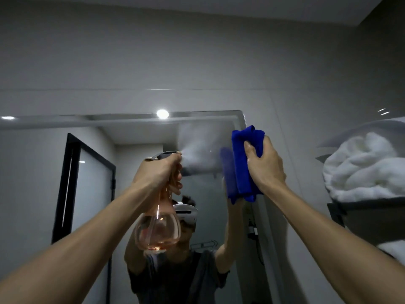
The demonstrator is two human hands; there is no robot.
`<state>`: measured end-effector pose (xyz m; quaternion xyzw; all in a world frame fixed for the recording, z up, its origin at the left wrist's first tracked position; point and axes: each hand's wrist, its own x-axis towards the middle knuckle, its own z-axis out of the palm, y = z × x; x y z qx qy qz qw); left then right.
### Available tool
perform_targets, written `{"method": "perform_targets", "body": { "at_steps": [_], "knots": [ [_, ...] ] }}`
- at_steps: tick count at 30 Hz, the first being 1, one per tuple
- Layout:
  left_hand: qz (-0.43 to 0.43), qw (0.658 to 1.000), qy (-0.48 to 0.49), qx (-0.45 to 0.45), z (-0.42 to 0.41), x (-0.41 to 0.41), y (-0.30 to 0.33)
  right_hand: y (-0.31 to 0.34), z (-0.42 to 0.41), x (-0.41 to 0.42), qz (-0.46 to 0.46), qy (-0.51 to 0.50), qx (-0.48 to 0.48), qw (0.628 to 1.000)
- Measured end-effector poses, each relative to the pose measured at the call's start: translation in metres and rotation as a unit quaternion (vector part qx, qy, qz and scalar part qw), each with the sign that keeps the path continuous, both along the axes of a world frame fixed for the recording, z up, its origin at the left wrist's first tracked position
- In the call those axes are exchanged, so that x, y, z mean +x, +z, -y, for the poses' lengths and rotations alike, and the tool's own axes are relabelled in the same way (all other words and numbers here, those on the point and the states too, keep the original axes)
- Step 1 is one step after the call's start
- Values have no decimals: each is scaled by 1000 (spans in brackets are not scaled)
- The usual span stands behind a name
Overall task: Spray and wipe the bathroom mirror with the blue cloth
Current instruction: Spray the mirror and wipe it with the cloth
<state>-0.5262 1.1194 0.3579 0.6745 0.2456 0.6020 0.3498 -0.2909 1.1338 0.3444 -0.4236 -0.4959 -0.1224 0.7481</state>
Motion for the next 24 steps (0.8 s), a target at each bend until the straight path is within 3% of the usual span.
{"method": "perform_targets", "body": {
  "at_steps": [5, 13, 18, 21, 24],
  "knots": [
    [25, 1000, 6, -12, -17, -4, 5, 13, -18, 7, 1, -87, 25, 996],
    [9, 999, -6, 41, -19, -14, -6, 31, -42, -15, 36, -206, 31, 977],
    [17, 996, -18, 81, -12, -40, -4, 28, -58, -77, 179, -253, 105, 945],
    [19, 996, -36, 84, -12, -57, -2, -9, -68, -99, 303, -271, 138, 903],
    [14, 997, -53, 58, -18, -68, -2, -44, -75, -84, 347, -274, 157, 883]
  ]
}}
